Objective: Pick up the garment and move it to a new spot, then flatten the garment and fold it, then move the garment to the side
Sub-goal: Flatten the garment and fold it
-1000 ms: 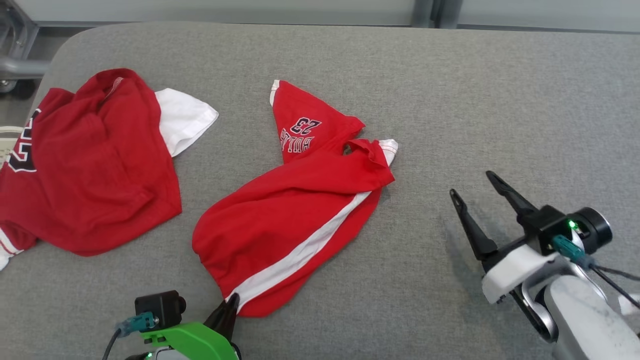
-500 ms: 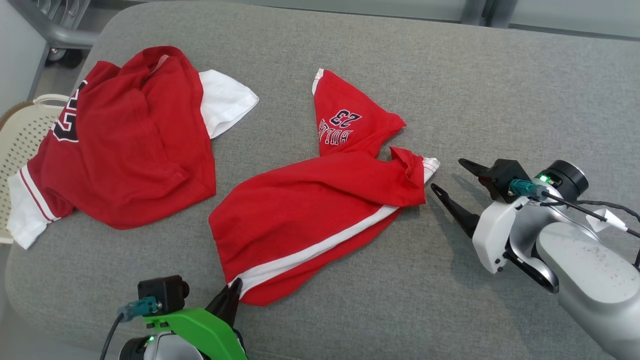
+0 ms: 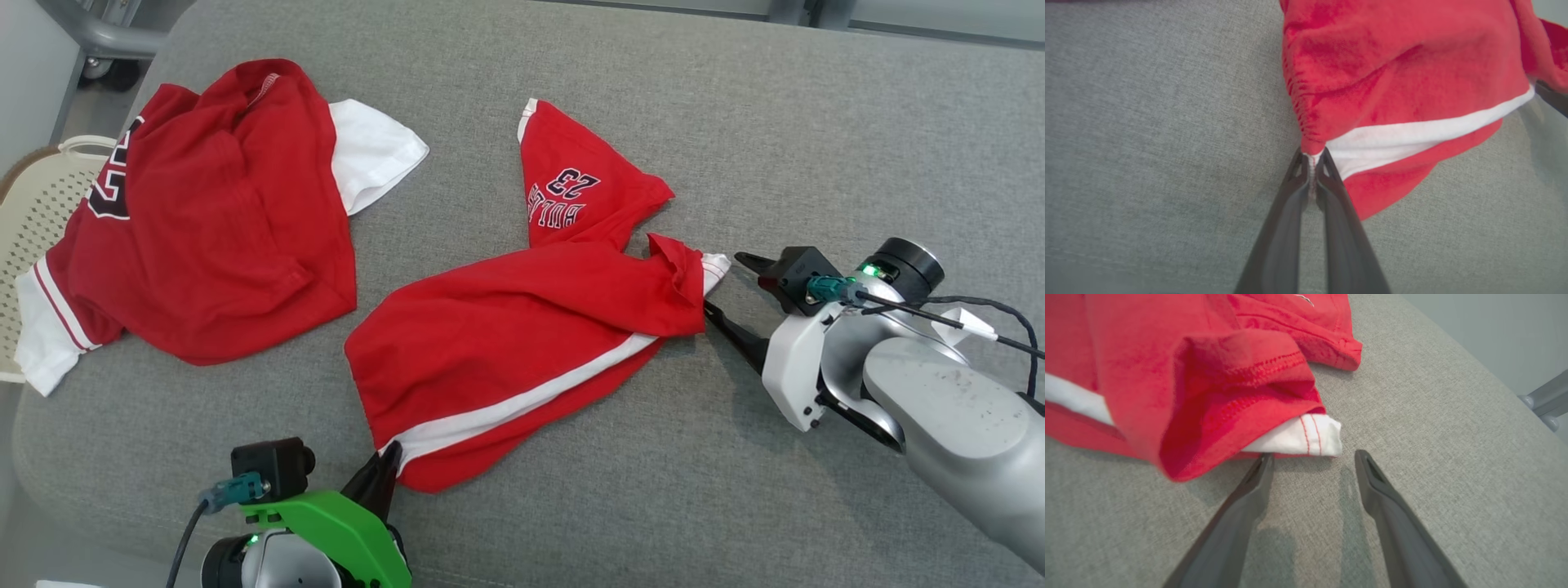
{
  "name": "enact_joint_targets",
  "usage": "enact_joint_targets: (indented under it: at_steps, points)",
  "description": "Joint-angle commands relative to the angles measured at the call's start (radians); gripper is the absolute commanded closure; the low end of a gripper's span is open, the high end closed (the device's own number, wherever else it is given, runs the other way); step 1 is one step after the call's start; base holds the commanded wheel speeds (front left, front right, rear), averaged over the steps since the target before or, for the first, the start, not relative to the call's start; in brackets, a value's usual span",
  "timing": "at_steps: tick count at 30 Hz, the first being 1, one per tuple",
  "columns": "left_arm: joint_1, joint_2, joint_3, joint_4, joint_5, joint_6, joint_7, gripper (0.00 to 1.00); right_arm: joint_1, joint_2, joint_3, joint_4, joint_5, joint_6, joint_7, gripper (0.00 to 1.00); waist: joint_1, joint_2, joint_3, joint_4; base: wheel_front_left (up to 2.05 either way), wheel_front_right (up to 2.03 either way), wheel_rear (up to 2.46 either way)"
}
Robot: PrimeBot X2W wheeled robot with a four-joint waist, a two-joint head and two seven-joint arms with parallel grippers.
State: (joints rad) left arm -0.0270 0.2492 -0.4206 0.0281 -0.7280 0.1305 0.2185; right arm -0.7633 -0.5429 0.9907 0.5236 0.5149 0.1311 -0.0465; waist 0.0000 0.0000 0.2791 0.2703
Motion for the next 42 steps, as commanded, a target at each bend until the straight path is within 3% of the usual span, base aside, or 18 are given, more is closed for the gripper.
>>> enact_joint_targets:
  at_steps: [1,7,8,10,11,18,24,31,42]
  points:
    - [-0.015,-0.002,-0.002,0.002,0.002,-0.005,-0.005,1.0,-0.023,0.006,0.021,0.014,0.014,-0.001,-0.011,0.0,0.0,0.0,0.002,0.004,0.0,0.0,0.0]
    - [-0.025,-0.008,-0.007,0.01,0.0,-0.007,-0.01,1.0,-0.06,0.016,0.076,0.049,0.035,-0.001,-0.031,0.01,0.0,0.0,0.008,0.009,0.0,0.0,0.0]
    - [-0.027,-0.009,-0.008,0.012,0.0,-0.007,-0.012,1.0,-0.064,0.018,0.089,0.054,0.042,-0.001,-0.032,0.26,0.0,0.0,0.008,0.009,0.0,0.0,0.0]
    - [-0.03,-0.011,-0.007,0.017,-0.003,-0.008,-0.013,1.0,-0.073,0.022,0.109,0.062,0.065,-0.001,-0.041,0.92,0.0,0.0,0.008,0.009,0.0,0.0,0.0]
    - [-0.031,-0.012,-0.006,0.019,-0.004,-0.009,-0.014,1.0,-0.079,0.023,0.118,0.063,0.073,-0.001,-0.046,1.0,0.0,0.0,0.007,0.008,0.0,0.0,0.0]
    - [-0.041,0.009,0.03,0.003,-0.015,0.002,-0.028,1.0,-0.095,-0.014,0.134,0.019,0.157,-0.001,-0.103,1.0,0.0,0.0,-0.009,-0.02,0.0,0.0,0.0]
    - [-0.054,0.065,0.111,-0.111,-0.04,0.023,-0.025,1.0,-0.028,-0.126,0.045,-0.17,0.325,-0.001,-0.121,1.0,0.0,0.0,-0.038,-0.062,0.0,0.0,0.0]
    - [-0.032,0.158,0.176,-0.372,-0.075,0.029,0.053,1.0,0.108,-0.277,-0.134,-0.479,0.527,-0.001,-0.121,1.0,0.0,0.0,-0.071,-0.15,0.0,0.0,0.0]
    - [-0.099,0.279,0.225,-0.769,-0.17,0.039,0.246,1.0,0.348,-0.439,-0.517,-0.91,0.694,0.0,-0.166,1.0,0.0,0.0,-0.086,-0.32,0.0,0.0,0.0]
